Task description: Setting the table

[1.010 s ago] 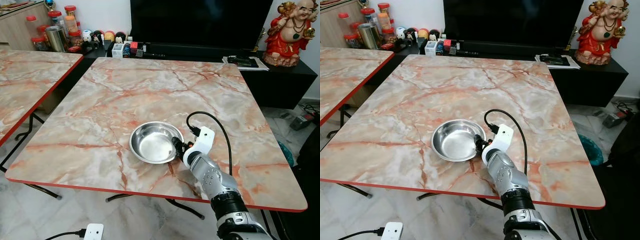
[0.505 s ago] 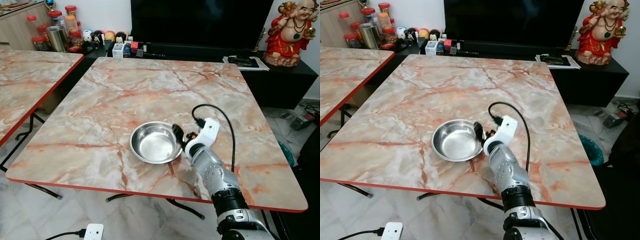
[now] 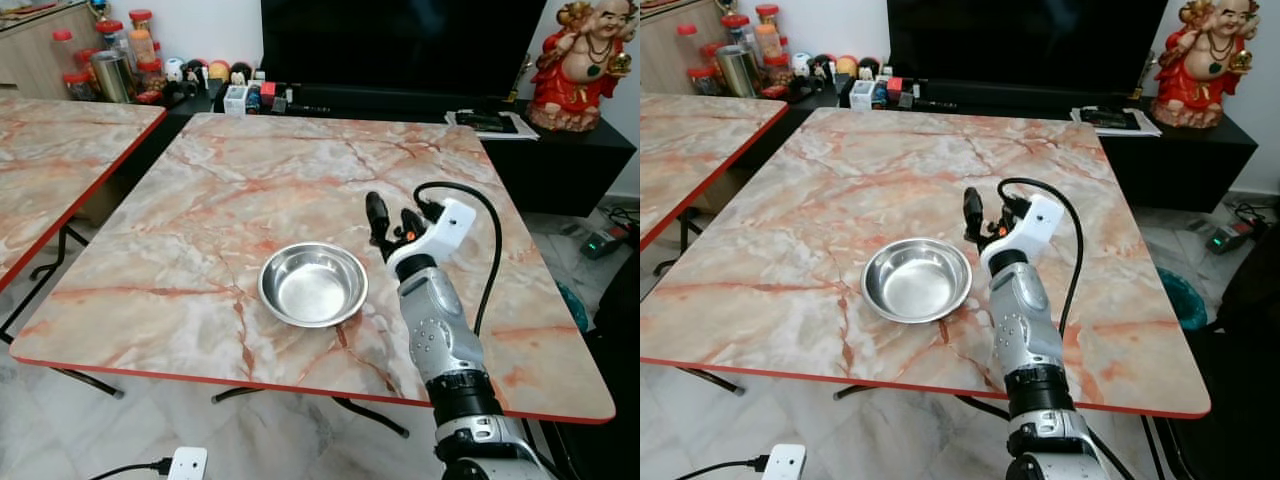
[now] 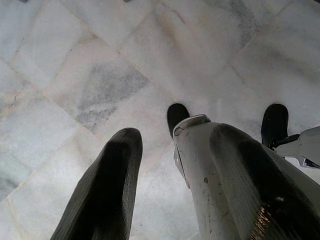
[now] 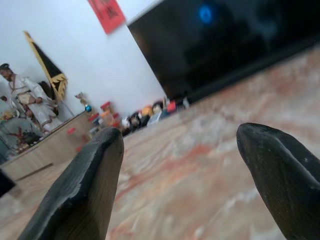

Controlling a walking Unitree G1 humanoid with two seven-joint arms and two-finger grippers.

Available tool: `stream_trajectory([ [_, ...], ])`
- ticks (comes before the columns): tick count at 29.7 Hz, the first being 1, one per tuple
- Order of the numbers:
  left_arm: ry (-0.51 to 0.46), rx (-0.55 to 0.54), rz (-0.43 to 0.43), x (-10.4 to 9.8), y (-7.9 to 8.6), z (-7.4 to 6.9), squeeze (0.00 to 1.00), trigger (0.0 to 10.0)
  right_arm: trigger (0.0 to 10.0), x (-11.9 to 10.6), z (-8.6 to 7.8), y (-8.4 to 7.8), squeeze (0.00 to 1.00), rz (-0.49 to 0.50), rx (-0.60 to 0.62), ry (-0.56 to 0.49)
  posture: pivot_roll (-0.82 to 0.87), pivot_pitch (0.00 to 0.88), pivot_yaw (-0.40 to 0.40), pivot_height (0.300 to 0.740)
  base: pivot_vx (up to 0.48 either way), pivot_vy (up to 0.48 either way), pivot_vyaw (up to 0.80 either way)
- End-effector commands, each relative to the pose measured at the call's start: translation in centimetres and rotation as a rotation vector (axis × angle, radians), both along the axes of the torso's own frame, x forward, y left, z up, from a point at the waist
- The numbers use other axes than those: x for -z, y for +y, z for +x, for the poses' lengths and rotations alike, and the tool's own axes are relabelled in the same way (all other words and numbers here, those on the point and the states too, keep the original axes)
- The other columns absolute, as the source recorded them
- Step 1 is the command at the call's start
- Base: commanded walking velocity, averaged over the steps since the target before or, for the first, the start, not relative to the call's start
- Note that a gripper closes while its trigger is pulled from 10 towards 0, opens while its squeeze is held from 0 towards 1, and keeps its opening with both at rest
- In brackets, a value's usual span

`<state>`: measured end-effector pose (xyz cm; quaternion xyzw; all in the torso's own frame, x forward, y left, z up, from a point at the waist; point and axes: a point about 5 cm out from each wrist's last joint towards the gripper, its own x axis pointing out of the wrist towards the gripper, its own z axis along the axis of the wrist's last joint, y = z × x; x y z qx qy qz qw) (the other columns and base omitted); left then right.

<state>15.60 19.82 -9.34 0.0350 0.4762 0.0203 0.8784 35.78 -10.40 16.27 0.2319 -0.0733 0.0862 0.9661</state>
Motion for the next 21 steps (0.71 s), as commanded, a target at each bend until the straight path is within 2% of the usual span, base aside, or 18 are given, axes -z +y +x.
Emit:
stream_trajectory([
  [1,0.0,0.002,0.002,0.0,0.07,-0.03,0.0,10.0,10.0,-0.76,-0.21,0.24,0.0,-0.094,0.016,-0.065,-0.05,0.0,-0.025,0.74,0.0,0.0,0.0],
  [4,0.01,0.022,0.005,0.07,-0.09,-0.1,0.0,10.0,10.0,-0.34,-0.29,0.41,0.0,-0.202,0.032,-0.082,-0.05,0.0,-0.025,0.74,0.0,0.0,0.0],
  [10,0.022,0.028,0.007,0.12,-0.17,-0.14,0.0,10.0,10.0,-0.21,-0.48,0.84,0.0,-0.276,0.025,-0.111,-0.06,0.0,-0.023,0.74,0.0,0.0,0.0],
  [15,0.027,0.027,0.01,0.13,-0.15,-0.15,0.0,10.0,10.0,-0.11,-0.55,0.96,0.0,-0.294,0.034,-0.125,-0.06,0.0,-0.023,0.74,0.0,0.0,0.0],
  [21,0.018,0.023,0.012,0.04,-0.04,0.02,0.0,10.0,10.0,-0.22,-0.46,1.05,0.0,-0.293,0.029,-0.128,-0.05,0.0,-0.029,0.74,0.0,0.317,0.0],
])
